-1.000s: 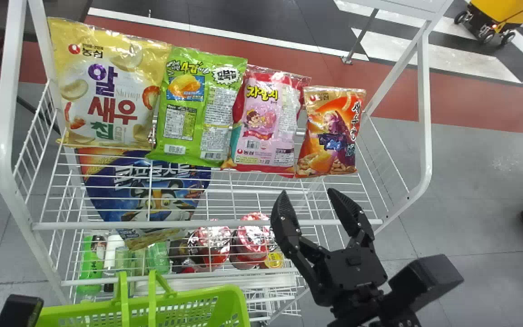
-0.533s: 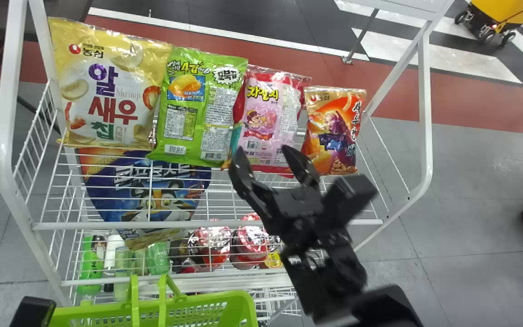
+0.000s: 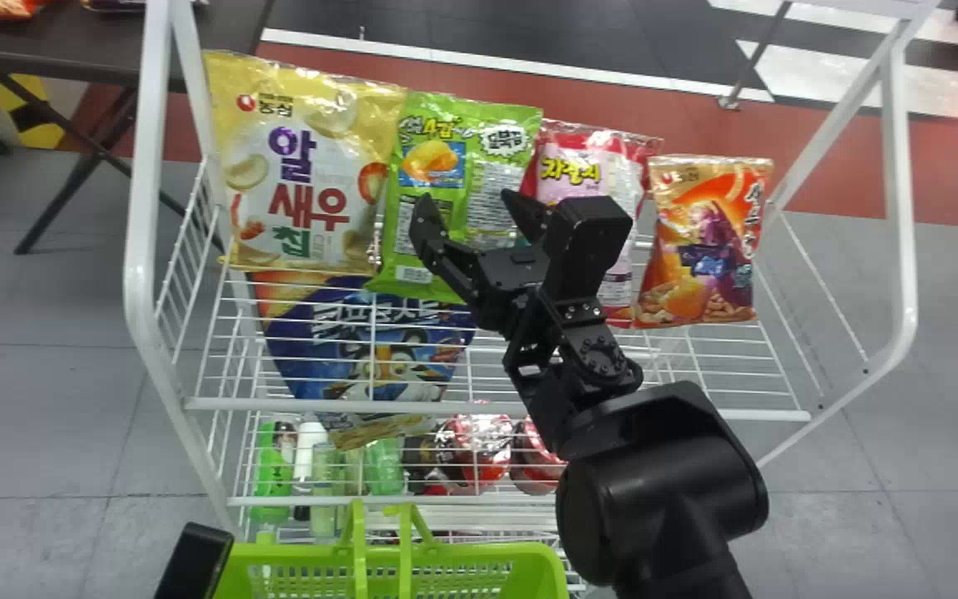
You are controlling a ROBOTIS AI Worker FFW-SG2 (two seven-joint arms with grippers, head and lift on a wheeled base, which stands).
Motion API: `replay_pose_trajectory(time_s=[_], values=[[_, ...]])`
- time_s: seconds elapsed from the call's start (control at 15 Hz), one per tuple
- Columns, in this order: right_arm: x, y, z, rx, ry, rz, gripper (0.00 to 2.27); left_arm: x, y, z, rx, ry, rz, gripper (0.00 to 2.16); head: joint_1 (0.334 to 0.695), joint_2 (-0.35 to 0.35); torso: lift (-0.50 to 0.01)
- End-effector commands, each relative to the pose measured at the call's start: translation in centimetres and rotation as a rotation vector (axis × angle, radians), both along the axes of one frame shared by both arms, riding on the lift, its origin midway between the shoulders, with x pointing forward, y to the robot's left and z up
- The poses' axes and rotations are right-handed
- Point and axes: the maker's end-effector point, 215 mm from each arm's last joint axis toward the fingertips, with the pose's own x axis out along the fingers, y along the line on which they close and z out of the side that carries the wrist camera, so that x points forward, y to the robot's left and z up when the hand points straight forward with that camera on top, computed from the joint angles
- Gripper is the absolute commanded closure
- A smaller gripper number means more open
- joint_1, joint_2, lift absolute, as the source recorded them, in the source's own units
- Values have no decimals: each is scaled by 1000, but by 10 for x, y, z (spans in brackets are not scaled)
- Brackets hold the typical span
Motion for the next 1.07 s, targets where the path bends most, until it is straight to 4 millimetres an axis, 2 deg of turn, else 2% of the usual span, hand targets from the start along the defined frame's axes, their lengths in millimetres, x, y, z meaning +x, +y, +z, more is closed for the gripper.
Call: replay_pose_trajectory(time_s=[0.0, 0.07, 0.27, 0.33, 0.4, 0.53, 0.6, 0.8, 1.0], values=[[15, 5, -10, -41, 16, -11, 188, 0, 0, 0, 0, -4, -2, 1791, 695, -177, -15], [20, 0, -18, -62, 25, -38, 188, 0, 1, -1, 1, -2, -2, 1791, 695, -170, -15], [37, 3, -30, -86, 65, -40, 194, 0, 2, -2, 3, -5, -3, 1791, 695, -169, -15], [42, 3, -36, -96, 83, -37, 353, 0, 2, -2, 1, -6, -3, 1791, 695, -166, -15], [43, 7, -35, -96, 86, -24, 697, 0, 2, -2, 1, -8, -3, 1791, 695, -161, -15], [37, 11, -38, -93, 91, -10, 1602, 1, 2, -4, 3, -3, -1, 1791, 695, -154, -15], [34, 13, -39, -89, 92, 3, 1845, 1, 2, -4, 4, -5, 0, 1791, 695, -148, -15], [32, 10, -40, -91, 87, 6, 2138, 1, 1, -5, 5, -4, 0, 1791, 695, -142, -15], [29, 11, -36, -79, 68, 23, 2223, 1, 2, -6, 10, -3, 1, 1791, 695, -147, -15]])
